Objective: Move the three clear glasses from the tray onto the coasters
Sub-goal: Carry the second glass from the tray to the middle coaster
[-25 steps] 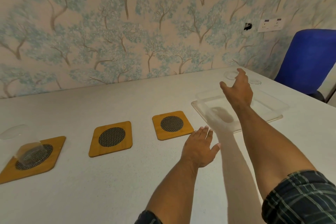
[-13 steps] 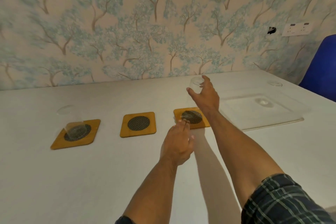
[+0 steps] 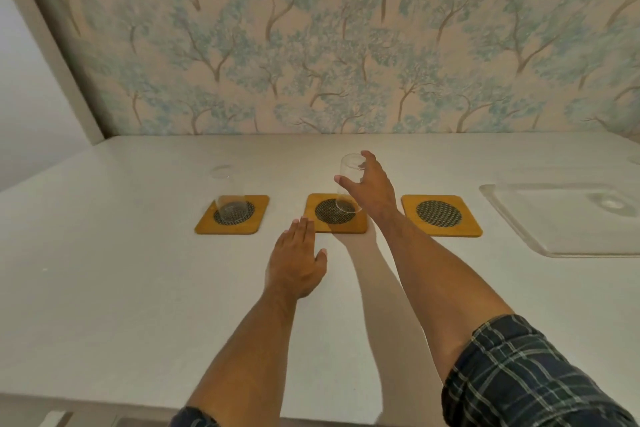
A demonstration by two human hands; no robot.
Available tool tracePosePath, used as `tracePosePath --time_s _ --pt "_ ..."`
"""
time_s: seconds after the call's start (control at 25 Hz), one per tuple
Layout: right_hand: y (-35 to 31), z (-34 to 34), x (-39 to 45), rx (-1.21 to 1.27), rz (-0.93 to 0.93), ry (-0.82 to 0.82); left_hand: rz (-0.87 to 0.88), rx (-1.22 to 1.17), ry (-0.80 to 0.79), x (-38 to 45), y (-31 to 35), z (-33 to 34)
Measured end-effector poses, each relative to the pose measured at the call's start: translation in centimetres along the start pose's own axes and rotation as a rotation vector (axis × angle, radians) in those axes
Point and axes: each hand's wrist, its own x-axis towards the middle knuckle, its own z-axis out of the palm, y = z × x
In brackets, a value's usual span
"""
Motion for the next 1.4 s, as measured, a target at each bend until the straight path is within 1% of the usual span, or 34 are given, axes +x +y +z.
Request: tracePosePath --time_s 0.12,0.24,0.52,0.92,1.08,1.16,1.28,1.32,1.36,1.4 --pt "-0.7 2.2 0.1 -0.041 -0.008 -0.055 -0.052 -0.003 -0.094 -0.7 -1.0 -0.1" --pt "-1.0 3.5 0.3 -0.092 -0.013 -0.081 -0.038 0.03 -0.125 -0.7 -0.8 -0.2" --pt "-1.2 4.4 1.2 -0.168 0.011 -0.103 -0.065 0.043 -0.084 -0.5 -0.5 -0.1" --pt "-1.3 4.4 0.5 -0.311 0.015 -0.022 -0.081 0.026 -0.06 -0.5 -0.6 0.5" --pt "-1.3 3.3 0.6 -0.294 0.03 -0.072 -0.082 0.015 -0.043 -0.6 -0.2 0.3" --pt "-1.4 2.9 -0.1 -0.229 0.044 -0.073 -0.069 0.025 0.011 -1.0 -0.2 -0.2" --pt "-0.2 -0.4 -1.3 -0.158 0.025 -0.023 0.051 0.017 0.196 -0.9 1.0 0.0" --pt "0.1 -1.4 -1.6 -0.16 0.004 0.03 0.087 -0.001 0.222 -0.8 1.1 -0.3" --pt "1.9 -4.7 -2.3 -0.162 0.024 0.151 0.177 -0.04 0.233 0.0 3.6 -0.3" --pt "4.1 -9.1 -3.2 -0.196 0.065 0.259 0.28 -0.058 0.246 1.1 7.5 0.1"
